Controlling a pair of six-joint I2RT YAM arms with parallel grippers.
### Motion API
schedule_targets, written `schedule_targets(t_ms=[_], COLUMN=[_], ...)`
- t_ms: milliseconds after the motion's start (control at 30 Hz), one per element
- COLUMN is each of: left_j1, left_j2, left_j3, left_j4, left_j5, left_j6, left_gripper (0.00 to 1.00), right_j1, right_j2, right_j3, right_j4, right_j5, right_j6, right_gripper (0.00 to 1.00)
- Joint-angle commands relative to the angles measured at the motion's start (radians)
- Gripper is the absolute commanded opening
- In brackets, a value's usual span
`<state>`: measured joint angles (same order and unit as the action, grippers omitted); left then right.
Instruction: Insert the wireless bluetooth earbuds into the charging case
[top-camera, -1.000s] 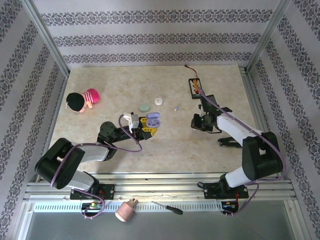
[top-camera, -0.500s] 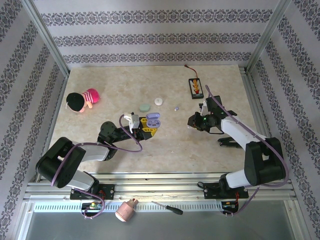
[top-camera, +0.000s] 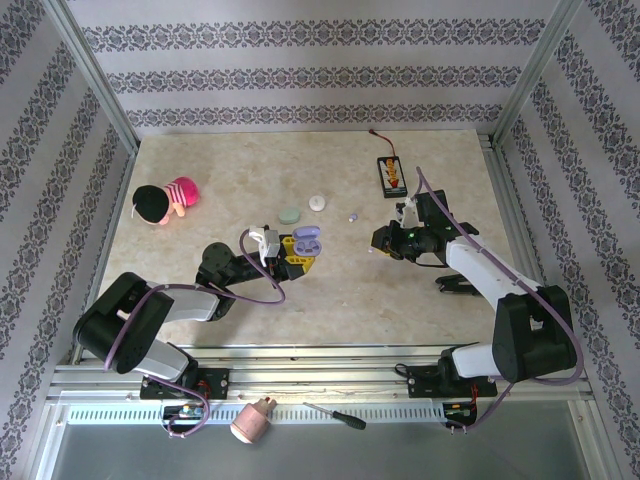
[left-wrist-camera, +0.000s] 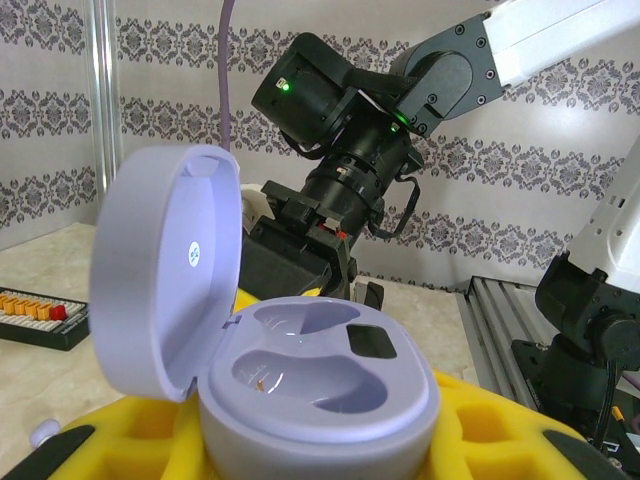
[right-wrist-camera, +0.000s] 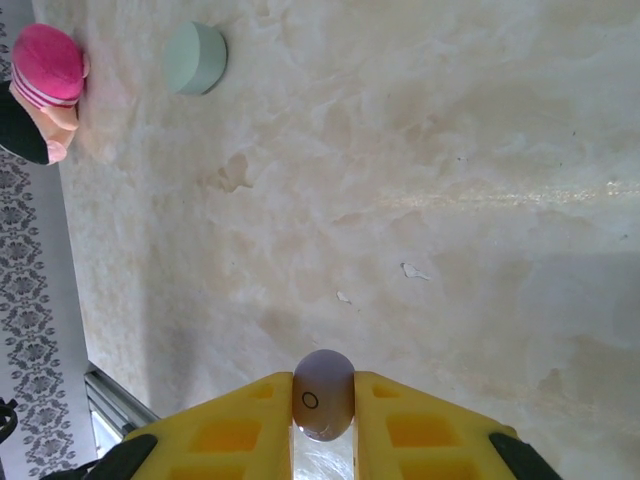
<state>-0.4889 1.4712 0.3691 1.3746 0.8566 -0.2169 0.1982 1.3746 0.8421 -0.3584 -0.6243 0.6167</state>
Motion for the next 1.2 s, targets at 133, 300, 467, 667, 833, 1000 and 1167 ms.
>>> schedule_targets(t_ms=[133,300,467,667,833,1000,1167], left_j1=[0.013,0.012,0.013,0.013,0.013,0.013,0.013], left_j2=[0.009,0.015,0.019,0.020,0.026,0.030,0.028], left_j3=[0.024,0.025,0.037,0.039,0.037,0.036,0.033], left_j4=[0.053,0.053,0.053,0.053,0.053,0.053,0.053], left_j5=[0.014,0.013,0.022,0.028,0.030,0.034,0.035], left_j6=[0.010,0.007,0.004,-0.001,0.001,0.002,0.002], left_gripper=[0.33,0.33,0.33,0.33,0.33,0.33,0.33], right_j1=[-0.005,-0.007,-0.012,-0.029,-0.036,-0.037,-0.039], right_j2=[-0.013,0.001,0.030,0.073,0.118,0.132,0.144], right_j3=[-0.032,-0.045,-0.034,-0.039,-0.034,-0.034,-0.034], right_j4=[0.022,0.072,0.066,0.081,0.086,0.097,0.090], right_j5=[-0.062,-0.121,-0.145,-0.187,-0.206,-0.217,-0.232], right_j6=[0.055,0.090,0.110,0.169,0.179,0.193,0.190], right_gripper=[0.19,0.19,0.19,0.19,0.19,0.19,0.19])
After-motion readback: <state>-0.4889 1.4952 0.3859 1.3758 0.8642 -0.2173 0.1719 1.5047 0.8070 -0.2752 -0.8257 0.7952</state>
